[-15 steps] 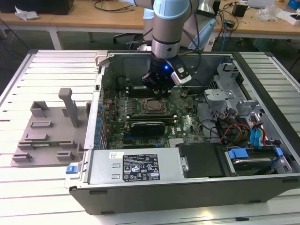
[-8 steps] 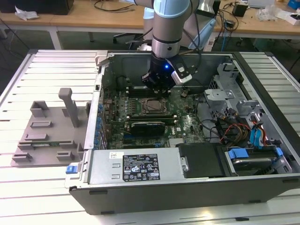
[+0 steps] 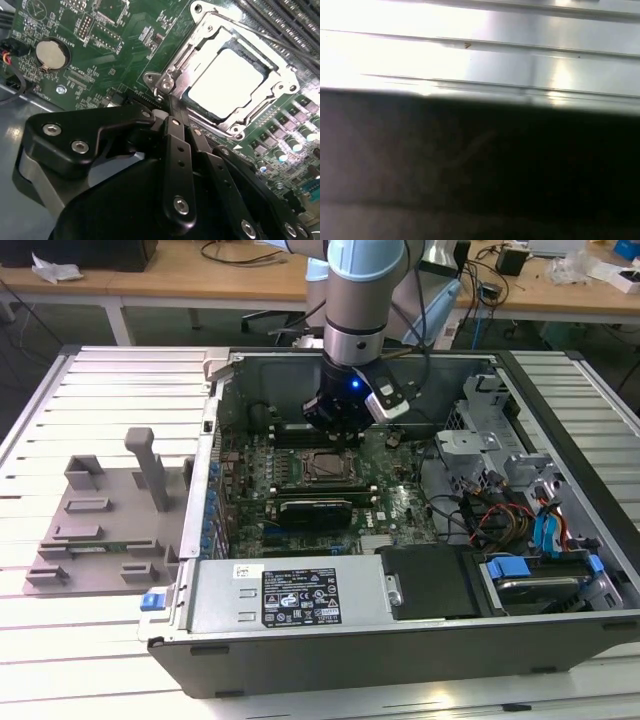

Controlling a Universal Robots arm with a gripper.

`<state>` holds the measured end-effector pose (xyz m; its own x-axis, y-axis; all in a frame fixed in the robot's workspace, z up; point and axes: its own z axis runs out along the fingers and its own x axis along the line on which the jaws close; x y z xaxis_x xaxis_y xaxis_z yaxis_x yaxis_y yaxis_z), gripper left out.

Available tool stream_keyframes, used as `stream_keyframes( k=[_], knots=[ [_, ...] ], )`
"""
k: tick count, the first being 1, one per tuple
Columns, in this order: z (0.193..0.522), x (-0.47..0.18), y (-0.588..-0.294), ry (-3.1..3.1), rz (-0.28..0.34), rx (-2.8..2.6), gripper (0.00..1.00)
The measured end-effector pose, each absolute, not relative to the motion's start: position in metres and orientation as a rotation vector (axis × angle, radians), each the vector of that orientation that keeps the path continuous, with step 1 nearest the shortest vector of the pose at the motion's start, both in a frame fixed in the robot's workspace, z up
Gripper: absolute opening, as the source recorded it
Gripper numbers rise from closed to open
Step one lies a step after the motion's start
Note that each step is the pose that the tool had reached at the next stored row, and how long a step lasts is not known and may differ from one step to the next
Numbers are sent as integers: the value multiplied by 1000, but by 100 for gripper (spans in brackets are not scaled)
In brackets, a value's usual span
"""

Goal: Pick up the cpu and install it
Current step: 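Install the first cpu locking lever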

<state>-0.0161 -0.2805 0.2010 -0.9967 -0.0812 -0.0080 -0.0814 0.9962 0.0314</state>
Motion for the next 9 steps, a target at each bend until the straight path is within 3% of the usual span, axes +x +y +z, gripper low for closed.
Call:
stream_keyframes(
  k=[9],
  knots=[
    [214, -16, -281, 3131, 46, -128, 11]
  ],
)
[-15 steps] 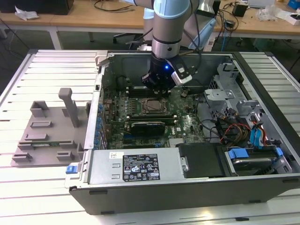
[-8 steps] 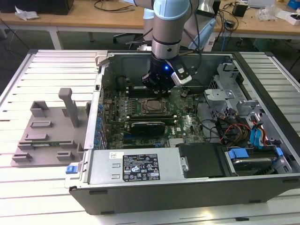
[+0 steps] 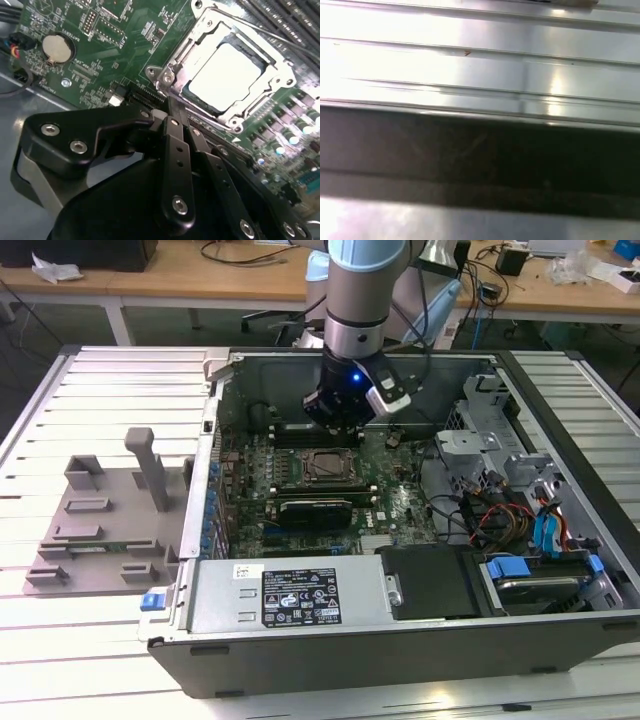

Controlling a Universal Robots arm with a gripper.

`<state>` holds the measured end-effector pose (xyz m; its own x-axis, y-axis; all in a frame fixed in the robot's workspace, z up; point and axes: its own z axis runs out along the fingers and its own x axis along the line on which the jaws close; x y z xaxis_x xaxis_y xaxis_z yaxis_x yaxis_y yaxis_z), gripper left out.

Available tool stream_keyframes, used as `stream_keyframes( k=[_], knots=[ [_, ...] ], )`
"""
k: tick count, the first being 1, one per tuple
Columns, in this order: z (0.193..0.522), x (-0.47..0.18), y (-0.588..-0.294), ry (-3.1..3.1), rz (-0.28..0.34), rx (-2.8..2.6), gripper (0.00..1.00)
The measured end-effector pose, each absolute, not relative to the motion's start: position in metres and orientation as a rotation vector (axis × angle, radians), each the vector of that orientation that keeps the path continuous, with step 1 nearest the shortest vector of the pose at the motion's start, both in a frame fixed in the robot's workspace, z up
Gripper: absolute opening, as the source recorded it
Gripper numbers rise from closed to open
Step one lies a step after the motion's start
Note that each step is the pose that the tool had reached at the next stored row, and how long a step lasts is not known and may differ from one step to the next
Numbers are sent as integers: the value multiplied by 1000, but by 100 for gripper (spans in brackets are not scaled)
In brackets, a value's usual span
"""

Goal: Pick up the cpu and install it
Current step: 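Install the first cpu locking lever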

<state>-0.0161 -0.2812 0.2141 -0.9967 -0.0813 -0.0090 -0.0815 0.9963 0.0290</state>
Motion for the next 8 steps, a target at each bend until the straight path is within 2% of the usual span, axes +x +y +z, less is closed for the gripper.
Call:
stream_keyframes(
  k=[8],
  knots=[
    [215, -16, -298, 3132, -12, -128, 11]
  ],
)
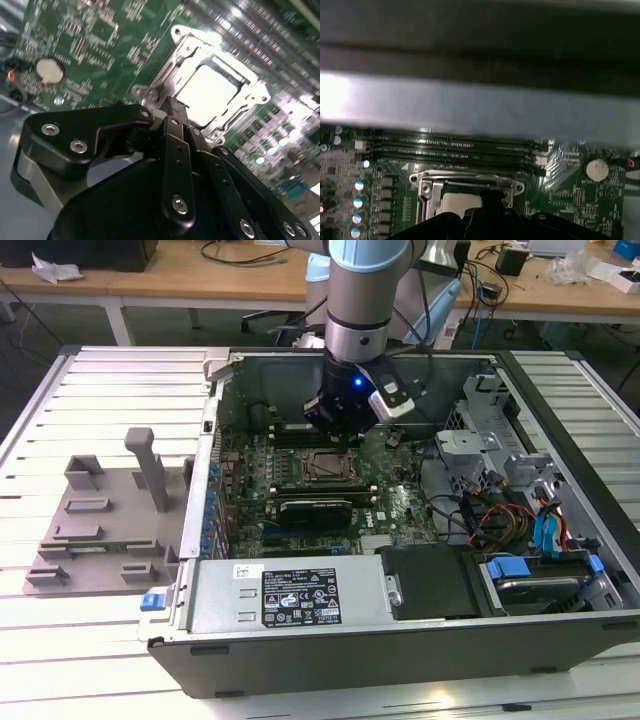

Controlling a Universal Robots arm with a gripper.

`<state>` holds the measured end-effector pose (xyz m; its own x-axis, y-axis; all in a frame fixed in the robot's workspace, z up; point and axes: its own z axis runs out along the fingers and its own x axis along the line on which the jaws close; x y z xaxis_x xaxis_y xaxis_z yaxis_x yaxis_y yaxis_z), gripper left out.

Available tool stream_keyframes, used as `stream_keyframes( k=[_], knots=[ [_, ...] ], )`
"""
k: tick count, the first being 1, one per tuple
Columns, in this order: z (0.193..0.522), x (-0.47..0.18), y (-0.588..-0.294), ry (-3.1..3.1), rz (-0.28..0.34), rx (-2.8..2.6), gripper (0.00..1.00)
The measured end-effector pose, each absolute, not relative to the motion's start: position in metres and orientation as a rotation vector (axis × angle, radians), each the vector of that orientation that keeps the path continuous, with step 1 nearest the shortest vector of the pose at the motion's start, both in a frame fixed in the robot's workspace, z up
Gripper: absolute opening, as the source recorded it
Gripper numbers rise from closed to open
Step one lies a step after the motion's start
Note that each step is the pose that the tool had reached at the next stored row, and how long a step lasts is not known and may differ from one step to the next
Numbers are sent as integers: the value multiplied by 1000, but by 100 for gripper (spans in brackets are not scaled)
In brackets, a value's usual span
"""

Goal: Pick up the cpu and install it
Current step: 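Install the first cpu locking lever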

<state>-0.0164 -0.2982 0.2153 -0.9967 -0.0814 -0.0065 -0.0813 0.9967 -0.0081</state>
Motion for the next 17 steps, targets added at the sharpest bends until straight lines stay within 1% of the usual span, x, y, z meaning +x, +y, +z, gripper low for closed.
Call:
stream_keyframes(
  k=[4, 6, 9, 17],
  knots=[
    [215, -16, -306, 3133, -74, -128, 11],
    [215, -17, -309, 3133, -93, -128, 11],
    [219, -17, -310, 3133, -93, -128, 11],
    [241, -16, -310, 3133, -93, -128, 11]
  ],
)
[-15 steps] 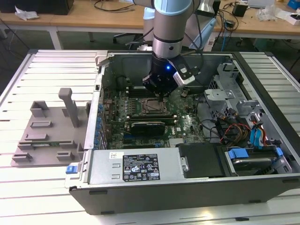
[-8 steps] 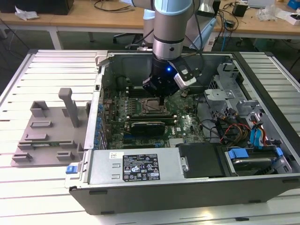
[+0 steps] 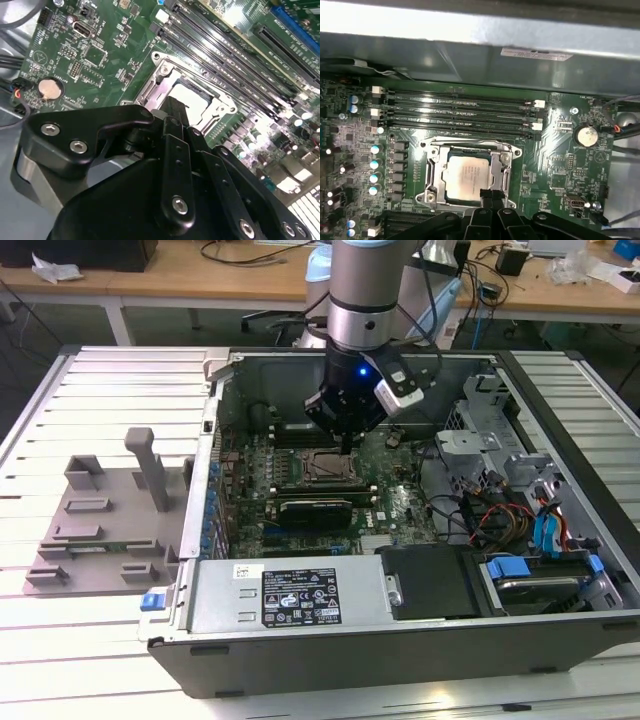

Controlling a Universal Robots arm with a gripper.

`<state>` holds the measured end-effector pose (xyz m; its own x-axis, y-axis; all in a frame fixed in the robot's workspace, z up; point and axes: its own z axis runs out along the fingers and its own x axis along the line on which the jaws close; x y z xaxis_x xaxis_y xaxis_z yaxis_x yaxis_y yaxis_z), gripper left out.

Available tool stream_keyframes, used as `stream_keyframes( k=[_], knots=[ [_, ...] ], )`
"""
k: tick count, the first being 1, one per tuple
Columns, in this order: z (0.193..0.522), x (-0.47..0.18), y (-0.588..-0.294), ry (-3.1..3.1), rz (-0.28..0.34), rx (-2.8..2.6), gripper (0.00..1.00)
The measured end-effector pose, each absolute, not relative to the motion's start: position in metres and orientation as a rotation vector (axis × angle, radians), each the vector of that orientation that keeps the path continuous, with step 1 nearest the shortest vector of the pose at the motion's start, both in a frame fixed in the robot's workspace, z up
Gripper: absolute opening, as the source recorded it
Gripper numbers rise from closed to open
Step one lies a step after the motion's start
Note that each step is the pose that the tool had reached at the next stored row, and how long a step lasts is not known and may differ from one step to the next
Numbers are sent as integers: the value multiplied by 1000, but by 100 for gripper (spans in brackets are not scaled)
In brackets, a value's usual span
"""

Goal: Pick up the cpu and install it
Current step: 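Install the first cpu locking lever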

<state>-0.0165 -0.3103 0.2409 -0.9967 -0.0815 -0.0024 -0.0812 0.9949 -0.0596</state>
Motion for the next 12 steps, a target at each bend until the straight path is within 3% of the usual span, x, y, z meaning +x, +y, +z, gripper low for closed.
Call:
stream_keyframes(
  k=[12],
  knots=[
    [262, -16, -310, 3133, -95, -128, 11]
  ],
)
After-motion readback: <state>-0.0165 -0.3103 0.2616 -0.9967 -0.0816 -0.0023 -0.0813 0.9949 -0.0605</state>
